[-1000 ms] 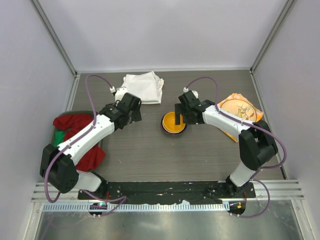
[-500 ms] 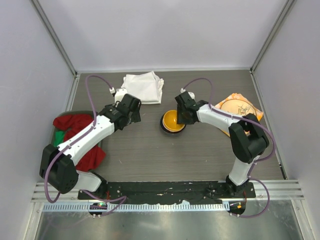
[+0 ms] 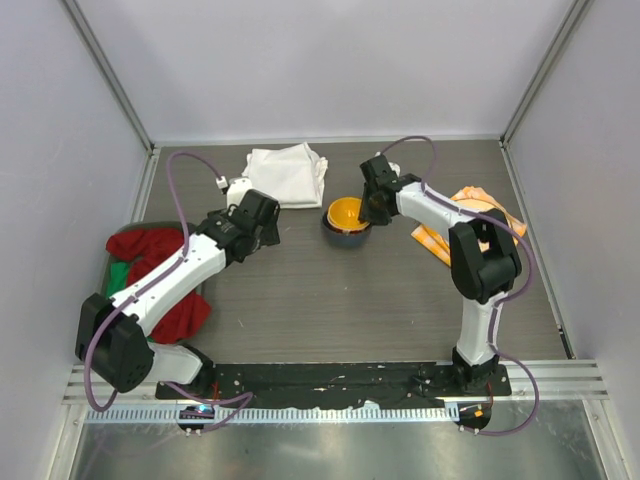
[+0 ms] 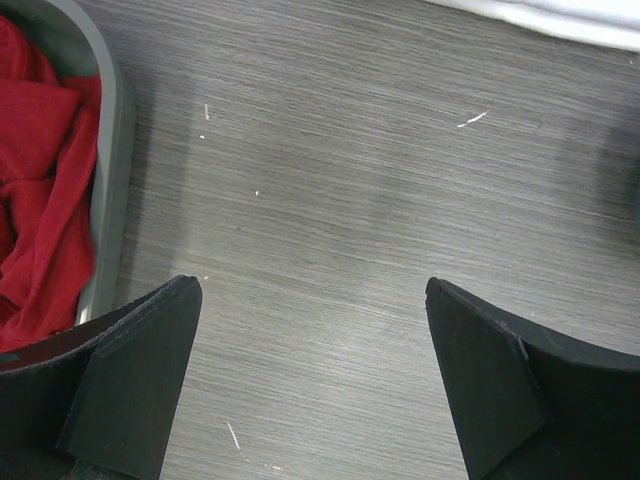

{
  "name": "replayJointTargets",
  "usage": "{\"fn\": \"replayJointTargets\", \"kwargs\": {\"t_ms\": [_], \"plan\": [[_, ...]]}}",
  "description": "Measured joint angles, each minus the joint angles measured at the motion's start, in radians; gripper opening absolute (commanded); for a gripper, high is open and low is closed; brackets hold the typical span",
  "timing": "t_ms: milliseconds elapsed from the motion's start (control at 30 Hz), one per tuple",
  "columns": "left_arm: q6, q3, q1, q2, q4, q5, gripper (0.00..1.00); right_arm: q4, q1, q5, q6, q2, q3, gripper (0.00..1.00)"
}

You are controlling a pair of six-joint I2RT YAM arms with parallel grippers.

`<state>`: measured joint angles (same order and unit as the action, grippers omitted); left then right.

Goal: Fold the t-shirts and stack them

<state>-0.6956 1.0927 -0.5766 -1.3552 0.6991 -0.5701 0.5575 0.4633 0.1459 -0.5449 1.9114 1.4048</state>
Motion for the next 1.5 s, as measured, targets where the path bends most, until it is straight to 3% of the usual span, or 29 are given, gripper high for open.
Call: {"fn": "replayJointTargets", "kwargs": {"t_ms": [300, 733, 1433, 1467, 1500], "plan": [[-0.006, -0.039, 0.000, 0.030, -0.003, -0.001, 1.00, -0.010, -0.194, 0.067, -0.102, 0.224, 0.293, 0.01], [-0.016, -0.086, -0.004, 0.089, -0.010, 0.007, 1.00, 0.151, -0.427, 0.167, -0.160, 0.525, 0.797, 0.01], [-0.033, -0.108, -0.013, 0.034, -0.047, 0.037, 1.00, 0.178, -0.661, 0.406, -0.159, 0.714, 1.098, 0.01], [-0.033, -0.108, -0.013, 0.033, -0.048, 0.037, 1.00, 0.177, -0.664, 0.405, -0.157, 0.716, 1.101, 0.03], [-0.033, -0.108, -0.013, 0.032, -0.049, 0.037, 1.00, 0.178, -0.665, 0.403, -0.154, 0.719, 1.106, 0.18]]}}
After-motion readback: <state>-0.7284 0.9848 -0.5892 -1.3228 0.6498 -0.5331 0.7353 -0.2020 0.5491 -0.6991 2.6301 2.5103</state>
